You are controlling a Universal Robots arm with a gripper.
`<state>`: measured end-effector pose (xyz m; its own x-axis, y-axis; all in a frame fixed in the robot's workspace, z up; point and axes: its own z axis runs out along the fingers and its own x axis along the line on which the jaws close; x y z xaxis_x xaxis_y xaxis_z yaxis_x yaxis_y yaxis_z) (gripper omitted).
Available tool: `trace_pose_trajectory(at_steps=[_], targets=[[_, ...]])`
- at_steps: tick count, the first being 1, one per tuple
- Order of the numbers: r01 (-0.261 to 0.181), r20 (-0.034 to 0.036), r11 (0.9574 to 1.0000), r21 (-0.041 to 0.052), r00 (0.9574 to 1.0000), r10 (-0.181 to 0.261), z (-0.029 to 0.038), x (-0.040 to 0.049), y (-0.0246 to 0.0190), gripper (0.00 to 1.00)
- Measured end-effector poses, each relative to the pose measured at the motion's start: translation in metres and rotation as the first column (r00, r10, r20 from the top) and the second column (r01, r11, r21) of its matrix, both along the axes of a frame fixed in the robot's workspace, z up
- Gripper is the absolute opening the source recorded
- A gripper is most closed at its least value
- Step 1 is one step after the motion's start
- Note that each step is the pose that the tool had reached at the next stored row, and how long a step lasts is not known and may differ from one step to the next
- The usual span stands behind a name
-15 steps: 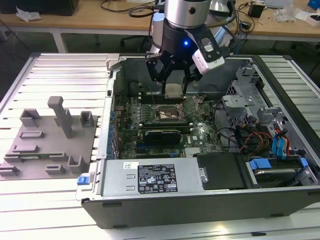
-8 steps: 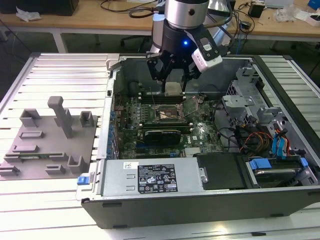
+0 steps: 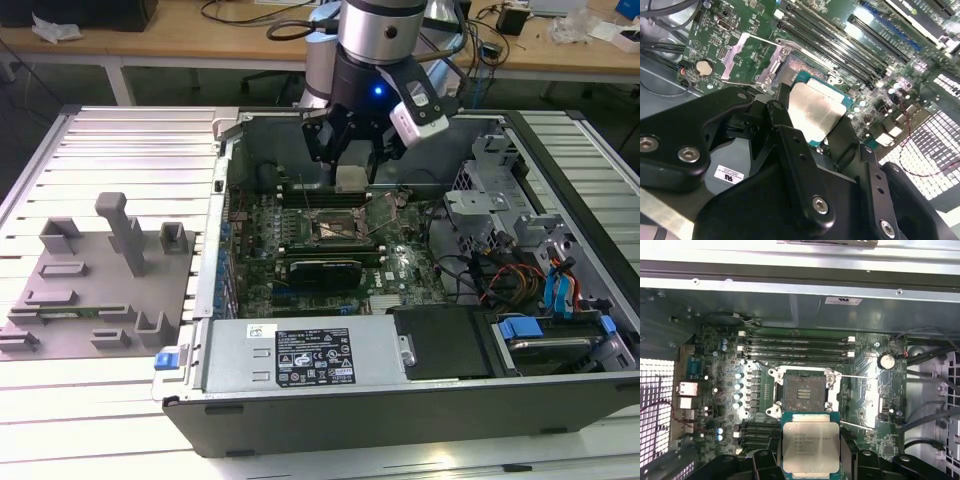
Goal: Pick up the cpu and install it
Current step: 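Pick up the cpu and move it towards the insertion slot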
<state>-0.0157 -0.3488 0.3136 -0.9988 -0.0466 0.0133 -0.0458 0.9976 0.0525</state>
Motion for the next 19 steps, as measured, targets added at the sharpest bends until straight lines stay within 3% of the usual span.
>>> trace_pose_trajectory(at_steps=[10, 19], targets=[[0.000, -0.0005, 1.0000, 0.0000, 1.0000, 0.000, -0.0088, 0.0001, 0.0086, 0.55], [0.000, -0.0006, 1.0000, -0.0001, 1.0000, 0.000, -0.0141, -0.0068, 0.0124, 0.55]])
